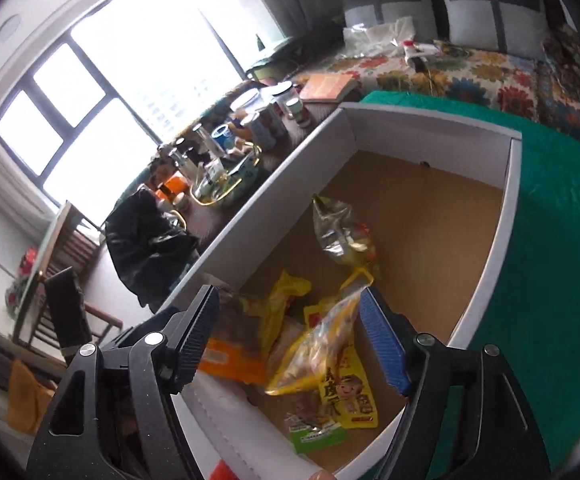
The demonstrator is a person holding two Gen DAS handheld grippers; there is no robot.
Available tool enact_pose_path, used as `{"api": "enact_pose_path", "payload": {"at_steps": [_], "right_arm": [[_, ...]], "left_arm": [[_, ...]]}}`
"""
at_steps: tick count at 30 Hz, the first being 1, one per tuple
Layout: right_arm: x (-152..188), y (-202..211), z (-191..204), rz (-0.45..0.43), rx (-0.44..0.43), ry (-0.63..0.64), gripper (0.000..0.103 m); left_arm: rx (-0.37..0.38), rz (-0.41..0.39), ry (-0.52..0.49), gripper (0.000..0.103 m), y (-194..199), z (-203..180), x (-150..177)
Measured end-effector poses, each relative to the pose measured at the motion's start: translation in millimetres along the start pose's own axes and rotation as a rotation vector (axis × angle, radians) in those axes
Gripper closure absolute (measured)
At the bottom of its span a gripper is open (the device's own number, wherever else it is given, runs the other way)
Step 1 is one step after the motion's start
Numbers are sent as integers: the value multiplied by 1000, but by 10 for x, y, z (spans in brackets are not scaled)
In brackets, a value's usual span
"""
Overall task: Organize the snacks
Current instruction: 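Carry both packs over the white box and open both tools, then return both open tools to the table above the remaining packs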
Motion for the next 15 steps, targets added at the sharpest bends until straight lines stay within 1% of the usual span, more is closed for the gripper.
{"api": "enact_pose_path", "payload": {"at_steps": [2,4,6,8,11,13,15], "right_arm": [[5,174,-26,-46,32,44,25],[-22,372,-192,-95,81,67,25],[13,584,-541,-146,164,69,23],[146,761,-946,-179,255,56,23],[592,1027,-1726,-168,430,15,23],[1019,1250,-2308,-125,558,-31,23],[1394,1454,-2767,-89,647,-78,23]], "left_arm": [[-2,-12,-2,9,18,-16,52],[12,-26,-6,9,81,-115,110],[43,-44,-20,9,202,-270,167],[80,-60,-53,5,352,-530,204],[157,-75,-130,2,528,-1055,359],[214,-66,-190,2,586,-1404,478],[268,-47,-255,1,620,-1798,633]]}}
Point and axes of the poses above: each gripper's, at about its wrist camera, not at the fingertips, and y roughly against the way its jaws point, z to its left, x to its underside, the point moved 5 cm from there along -y, roughly the way its jaws point, and after that the axes turned 4 degrees about y, right-handed, at the moved point
